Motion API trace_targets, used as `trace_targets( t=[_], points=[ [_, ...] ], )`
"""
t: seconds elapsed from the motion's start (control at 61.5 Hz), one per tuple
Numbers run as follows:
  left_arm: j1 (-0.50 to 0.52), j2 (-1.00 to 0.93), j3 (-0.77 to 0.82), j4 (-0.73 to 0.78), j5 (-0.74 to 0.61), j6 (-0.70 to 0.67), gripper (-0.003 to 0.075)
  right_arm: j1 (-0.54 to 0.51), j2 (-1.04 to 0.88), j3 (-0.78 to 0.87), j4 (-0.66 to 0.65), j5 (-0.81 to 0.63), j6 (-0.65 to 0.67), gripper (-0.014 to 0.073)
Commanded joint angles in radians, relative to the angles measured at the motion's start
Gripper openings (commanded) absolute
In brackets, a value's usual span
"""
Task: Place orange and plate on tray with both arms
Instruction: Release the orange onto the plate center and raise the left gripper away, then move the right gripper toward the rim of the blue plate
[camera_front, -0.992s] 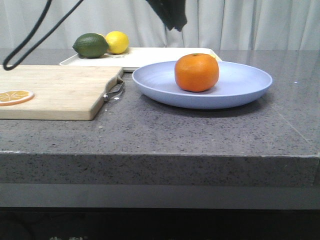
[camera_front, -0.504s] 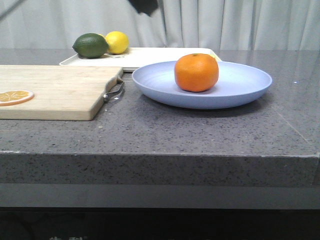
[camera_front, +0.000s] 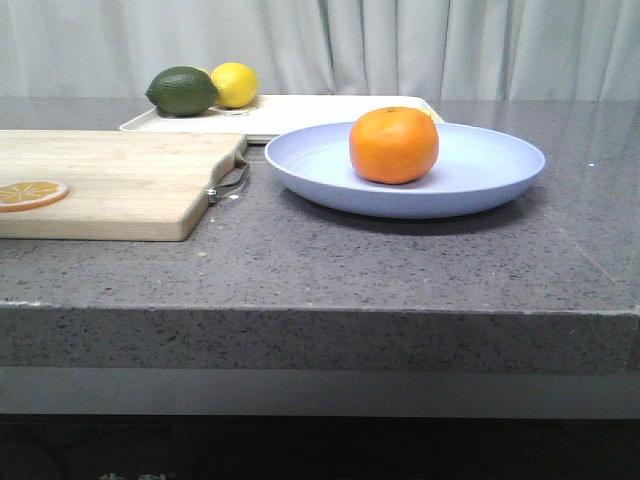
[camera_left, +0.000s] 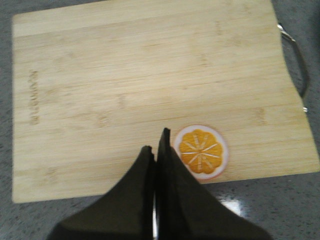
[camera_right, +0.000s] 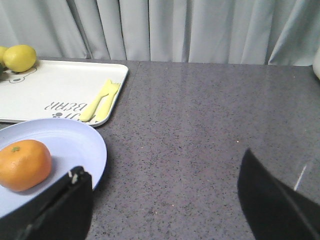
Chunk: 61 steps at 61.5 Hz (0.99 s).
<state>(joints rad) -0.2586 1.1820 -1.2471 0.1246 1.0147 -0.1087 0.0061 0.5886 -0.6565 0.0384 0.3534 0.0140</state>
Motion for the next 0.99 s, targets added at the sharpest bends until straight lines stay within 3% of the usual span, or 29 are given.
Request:
trace_targets(
  t=[0.0, 0.179, 0.618, 0.797, 0.976],
  points=[
    [0.064, -0.132, 0.084, 0.005, -0.136, -0.013, -0.0018, -0.004, 0.005, -0.036, -0.001, -0.074, -0.006, 0.0601],
    [0.148, -0.363, 0.291, -0.005, -0.257, -0.019, -0.0018, -0.004, 0.005, -0.036, -0.001, -0.074, -0.006, 0.0601],
    [0.152, -1.026, 0.689, -0.042, -0.428, -0.019, -0.0018, -0.004, 0.005, -0.036, -0.001, -0.076, -0.006, 0.0601],
    [0.152, -1.181, 0.764, -0.042, -0.432, -0.019, -0.0018, -0.004, 0.005, -0.036, -0.001, -0.076, -0.006, 0.0601],
    [0.152, -1.205, 0.797, -0.042, -0.432, -0.019, -0.0018, -0.004, 0.007, -0.036, -0.001, -0.076, -0.006, 0.0598]
  ],
)
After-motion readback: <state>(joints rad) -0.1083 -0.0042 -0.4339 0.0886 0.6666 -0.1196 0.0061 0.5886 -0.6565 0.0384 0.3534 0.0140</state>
